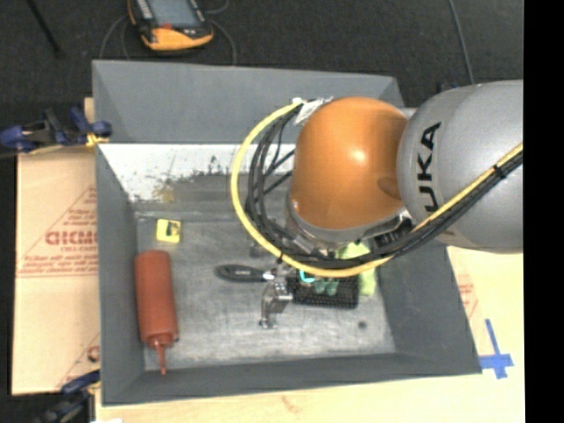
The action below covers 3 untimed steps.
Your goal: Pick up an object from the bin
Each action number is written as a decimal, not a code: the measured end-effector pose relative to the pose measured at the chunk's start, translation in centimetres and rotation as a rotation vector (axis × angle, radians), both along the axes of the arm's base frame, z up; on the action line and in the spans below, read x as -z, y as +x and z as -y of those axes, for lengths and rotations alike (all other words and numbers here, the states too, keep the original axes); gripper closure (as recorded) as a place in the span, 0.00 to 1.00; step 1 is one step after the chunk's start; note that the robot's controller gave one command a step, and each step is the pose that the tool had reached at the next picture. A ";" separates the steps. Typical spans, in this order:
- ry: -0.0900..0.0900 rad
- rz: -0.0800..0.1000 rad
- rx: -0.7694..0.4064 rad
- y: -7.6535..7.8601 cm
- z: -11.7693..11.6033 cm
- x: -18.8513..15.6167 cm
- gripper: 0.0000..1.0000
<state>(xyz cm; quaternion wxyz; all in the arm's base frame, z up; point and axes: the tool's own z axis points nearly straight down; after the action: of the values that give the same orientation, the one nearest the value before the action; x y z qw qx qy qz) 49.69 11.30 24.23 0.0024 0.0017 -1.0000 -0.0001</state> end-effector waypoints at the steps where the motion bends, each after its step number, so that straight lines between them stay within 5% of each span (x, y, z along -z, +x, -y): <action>1: 0.001 0.008 0.003 0.2 0.0 -0.4 0.00; 2: 0.001 0.013 -0.097 0.2 1.7 2.4 0.00; 3: 0.001 0.010 -0.102 2.2 6.3 6.6 0.00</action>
Offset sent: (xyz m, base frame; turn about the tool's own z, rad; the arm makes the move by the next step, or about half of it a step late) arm -0.0002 -0.0857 -0.1362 -0.4585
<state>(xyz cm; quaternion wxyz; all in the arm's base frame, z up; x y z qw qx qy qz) 51.94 5.01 17.68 -0.0026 0.0528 -0.9986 -0.0003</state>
